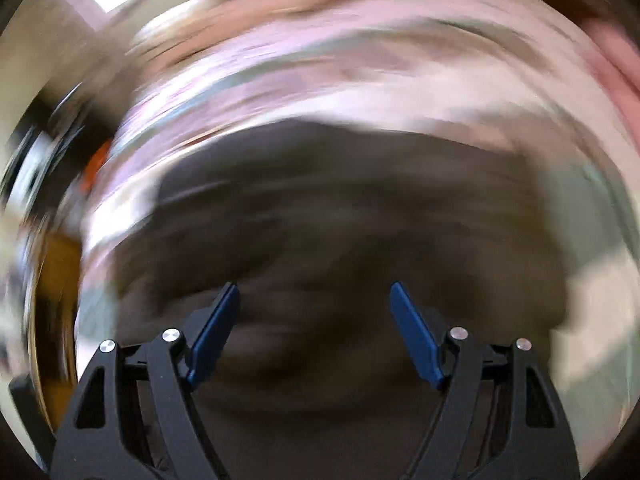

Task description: Fold large clothes

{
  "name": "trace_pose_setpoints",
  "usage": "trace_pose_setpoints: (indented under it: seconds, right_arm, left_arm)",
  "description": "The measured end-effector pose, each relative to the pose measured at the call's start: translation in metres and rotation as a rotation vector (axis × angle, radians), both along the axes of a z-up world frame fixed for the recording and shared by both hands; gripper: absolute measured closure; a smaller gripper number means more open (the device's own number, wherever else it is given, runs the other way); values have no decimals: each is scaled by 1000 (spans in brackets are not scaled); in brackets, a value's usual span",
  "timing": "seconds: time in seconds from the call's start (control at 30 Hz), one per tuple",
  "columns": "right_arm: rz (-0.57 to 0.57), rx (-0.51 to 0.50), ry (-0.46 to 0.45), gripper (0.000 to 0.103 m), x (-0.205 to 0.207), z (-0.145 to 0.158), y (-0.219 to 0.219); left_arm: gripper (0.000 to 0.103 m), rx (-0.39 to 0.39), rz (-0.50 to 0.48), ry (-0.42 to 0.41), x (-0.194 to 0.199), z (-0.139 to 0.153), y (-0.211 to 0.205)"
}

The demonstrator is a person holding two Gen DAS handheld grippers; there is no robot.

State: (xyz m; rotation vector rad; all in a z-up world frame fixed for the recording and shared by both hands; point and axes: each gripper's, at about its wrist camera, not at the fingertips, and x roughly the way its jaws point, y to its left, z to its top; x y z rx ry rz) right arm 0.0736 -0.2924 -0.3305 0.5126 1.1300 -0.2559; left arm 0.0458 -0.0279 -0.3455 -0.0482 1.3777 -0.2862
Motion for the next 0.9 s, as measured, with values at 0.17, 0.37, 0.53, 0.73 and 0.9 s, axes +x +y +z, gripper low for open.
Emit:
trace_pose_setpoints:
  seconds: [0.17,0.37,0.53,0.73,0.9]
  right_arm:
    - [-240,101,62,25,-52,-26,-122]
    - [-204,169,37,26,-22,-52,-171]
    - [-35,187,56,52,0,-50,-183]
    - [238,137,261,52,62,-109,-172]
    - [273,98,339,52,102,-130,-165]
  left_arm:
    - [17,5,-196,-28,-6,17,-130]
    - [17,-11,-321,-23,-11,3,-249]
    - [17,-15,-404,57,-67,-39,-304]
    - [23,4,-382,262,-137,-95,-320]
    - [20,20,-357,344,-151,-126,-312]
